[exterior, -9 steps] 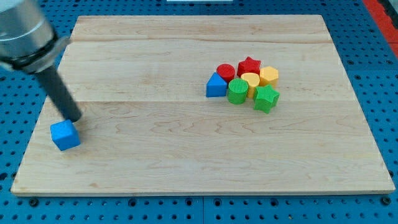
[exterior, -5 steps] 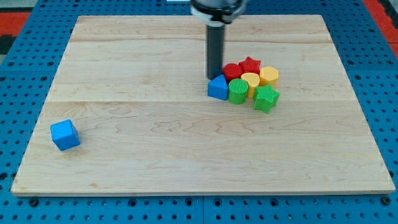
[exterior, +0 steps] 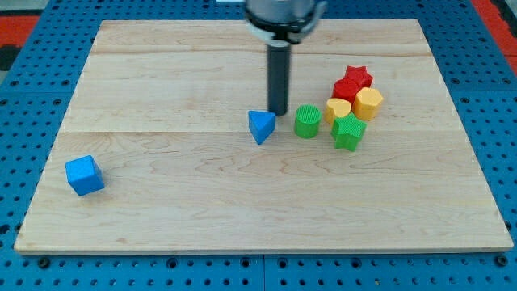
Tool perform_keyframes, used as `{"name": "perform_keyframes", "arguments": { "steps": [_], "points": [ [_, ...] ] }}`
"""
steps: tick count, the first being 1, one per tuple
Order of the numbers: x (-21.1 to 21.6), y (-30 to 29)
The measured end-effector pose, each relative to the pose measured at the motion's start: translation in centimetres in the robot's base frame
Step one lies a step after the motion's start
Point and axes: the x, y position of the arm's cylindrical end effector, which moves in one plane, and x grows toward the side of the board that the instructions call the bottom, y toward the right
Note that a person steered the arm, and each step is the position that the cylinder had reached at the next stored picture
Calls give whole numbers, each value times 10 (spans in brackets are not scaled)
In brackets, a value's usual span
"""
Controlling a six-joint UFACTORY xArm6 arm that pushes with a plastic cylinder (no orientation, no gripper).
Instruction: Push the blue triangle towards the blue cube
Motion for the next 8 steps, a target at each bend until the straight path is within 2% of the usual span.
{"name": "perform_keyframes", "arguments": {
  "steps": [1, 2, 3, 4, 5, 6, 7, 8],
  "points": [
    [21, 5],
    [31, -67],
    [29, -106],
    [1, -95],
    [10, -152],
    [13, -173],
    [48, -171],
    [57, -174]
  ]
}}
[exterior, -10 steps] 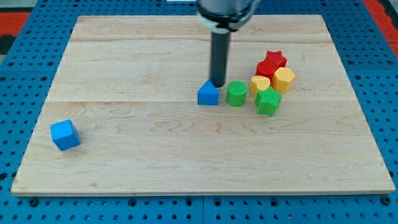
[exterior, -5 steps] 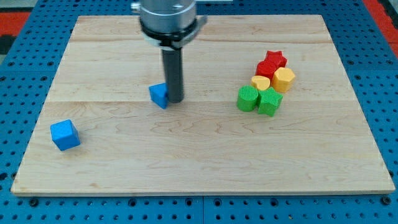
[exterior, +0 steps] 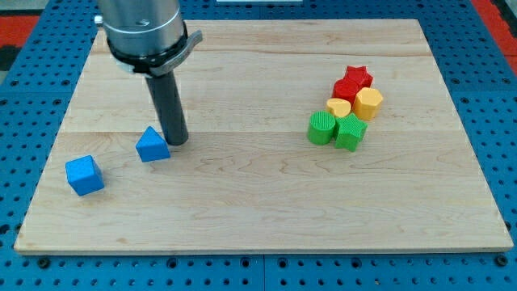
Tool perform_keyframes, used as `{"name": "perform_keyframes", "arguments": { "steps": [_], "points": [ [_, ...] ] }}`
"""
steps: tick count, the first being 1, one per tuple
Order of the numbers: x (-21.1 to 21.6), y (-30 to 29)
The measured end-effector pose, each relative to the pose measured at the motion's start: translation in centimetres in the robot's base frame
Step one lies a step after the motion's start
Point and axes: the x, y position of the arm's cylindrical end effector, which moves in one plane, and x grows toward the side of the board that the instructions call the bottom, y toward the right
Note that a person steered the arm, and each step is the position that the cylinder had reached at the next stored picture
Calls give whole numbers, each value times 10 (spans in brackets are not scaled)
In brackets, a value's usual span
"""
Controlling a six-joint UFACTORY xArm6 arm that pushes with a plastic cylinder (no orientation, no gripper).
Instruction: Push the blue triangle towards the blue cube
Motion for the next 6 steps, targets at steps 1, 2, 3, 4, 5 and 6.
{"name": "perform_keyframes", "arguments": {
  "steps": [1, 2, 3, 4, 5, 6],
  "points": [
    [2, -56],
    [2, -54],
    [2, -54],
    [2, -53],
    [4, -53],
    [4, -54]
  ]
}}
